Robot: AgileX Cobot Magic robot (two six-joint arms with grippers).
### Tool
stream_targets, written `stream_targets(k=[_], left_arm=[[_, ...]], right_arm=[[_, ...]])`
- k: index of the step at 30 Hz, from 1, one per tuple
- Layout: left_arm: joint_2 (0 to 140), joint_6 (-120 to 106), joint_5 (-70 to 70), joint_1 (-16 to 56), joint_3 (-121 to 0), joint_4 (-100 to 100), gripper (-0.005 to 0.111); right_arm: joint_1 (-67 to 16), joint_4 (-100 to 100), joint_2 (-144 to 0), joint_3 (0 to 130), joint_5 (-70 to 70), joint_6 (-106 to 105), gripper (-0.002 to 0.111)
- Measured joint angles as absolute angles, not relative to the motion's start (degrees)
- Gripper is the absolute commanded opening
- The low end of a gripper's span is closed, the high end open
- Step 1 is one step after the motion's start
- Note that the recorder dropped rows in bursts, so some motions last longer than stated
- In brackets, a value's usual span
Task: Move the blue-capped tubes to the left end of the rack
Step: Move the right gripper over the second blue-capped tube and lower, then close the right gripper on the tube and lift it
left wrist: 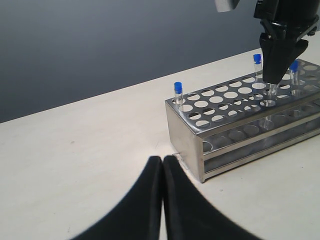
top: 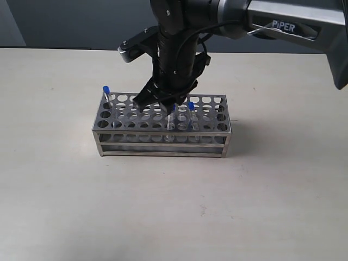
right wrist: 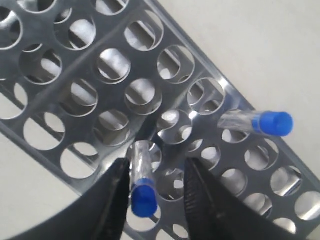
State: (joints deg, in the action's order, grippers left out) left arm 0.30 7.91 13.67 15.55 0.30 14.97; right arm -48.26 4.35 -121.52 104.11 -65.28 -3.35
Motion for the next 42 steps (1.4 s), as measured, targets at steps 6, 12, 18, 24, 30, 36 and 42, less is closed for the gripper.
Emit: stream_targets(k=[6, 12, 18, 24, 30, 36, 42], left_arm=[[0.3, 7.91, 13.67, 15.55, 0.3, 14.97, 0.001], [0.3, 7.91, 13.67, 15.55, 0.3, 14.97, 0.001], [0.3, 7.91, 13.67, 15.55, 0.3, 14.97, 0.001], [0.3, 7.91, 13.67, 15.55, 0.3, 14.97, 0.001], [0.3, 7.91, 13.67, 15.55, 0.3, 14.97, 0.001], [0.3, 7.91, 13.67, 15.55, 0.3, 14.97, 0.001], [0.3, 7.91, 13.67, 15.55, 0.3, 14.97, 0.001]], right_arm=[[-48.26, 3.85, -121.54, 104.11, -65.28, -3.18, 0.013], [-48.26, 2.79, -121.54, 104.11, -64.75, -2.94, 0.006], [-48.26, 2.65, -121.54, 104.11, -64.66, -2.94, 0.029], [-48.26, 2.65, -121.54, 104.11, -64.77, -2.94, 0.029], [-48.26, 2.65, -122.47, 104.11, -64.77, -2.94, 0.029], [-48.26, 2.51, -124.6, 104.11, -65.39, -2.88, 0.022], [-48.26, 2.54, -124.47, 104.11, -65.17, -2.81, 0.0]])
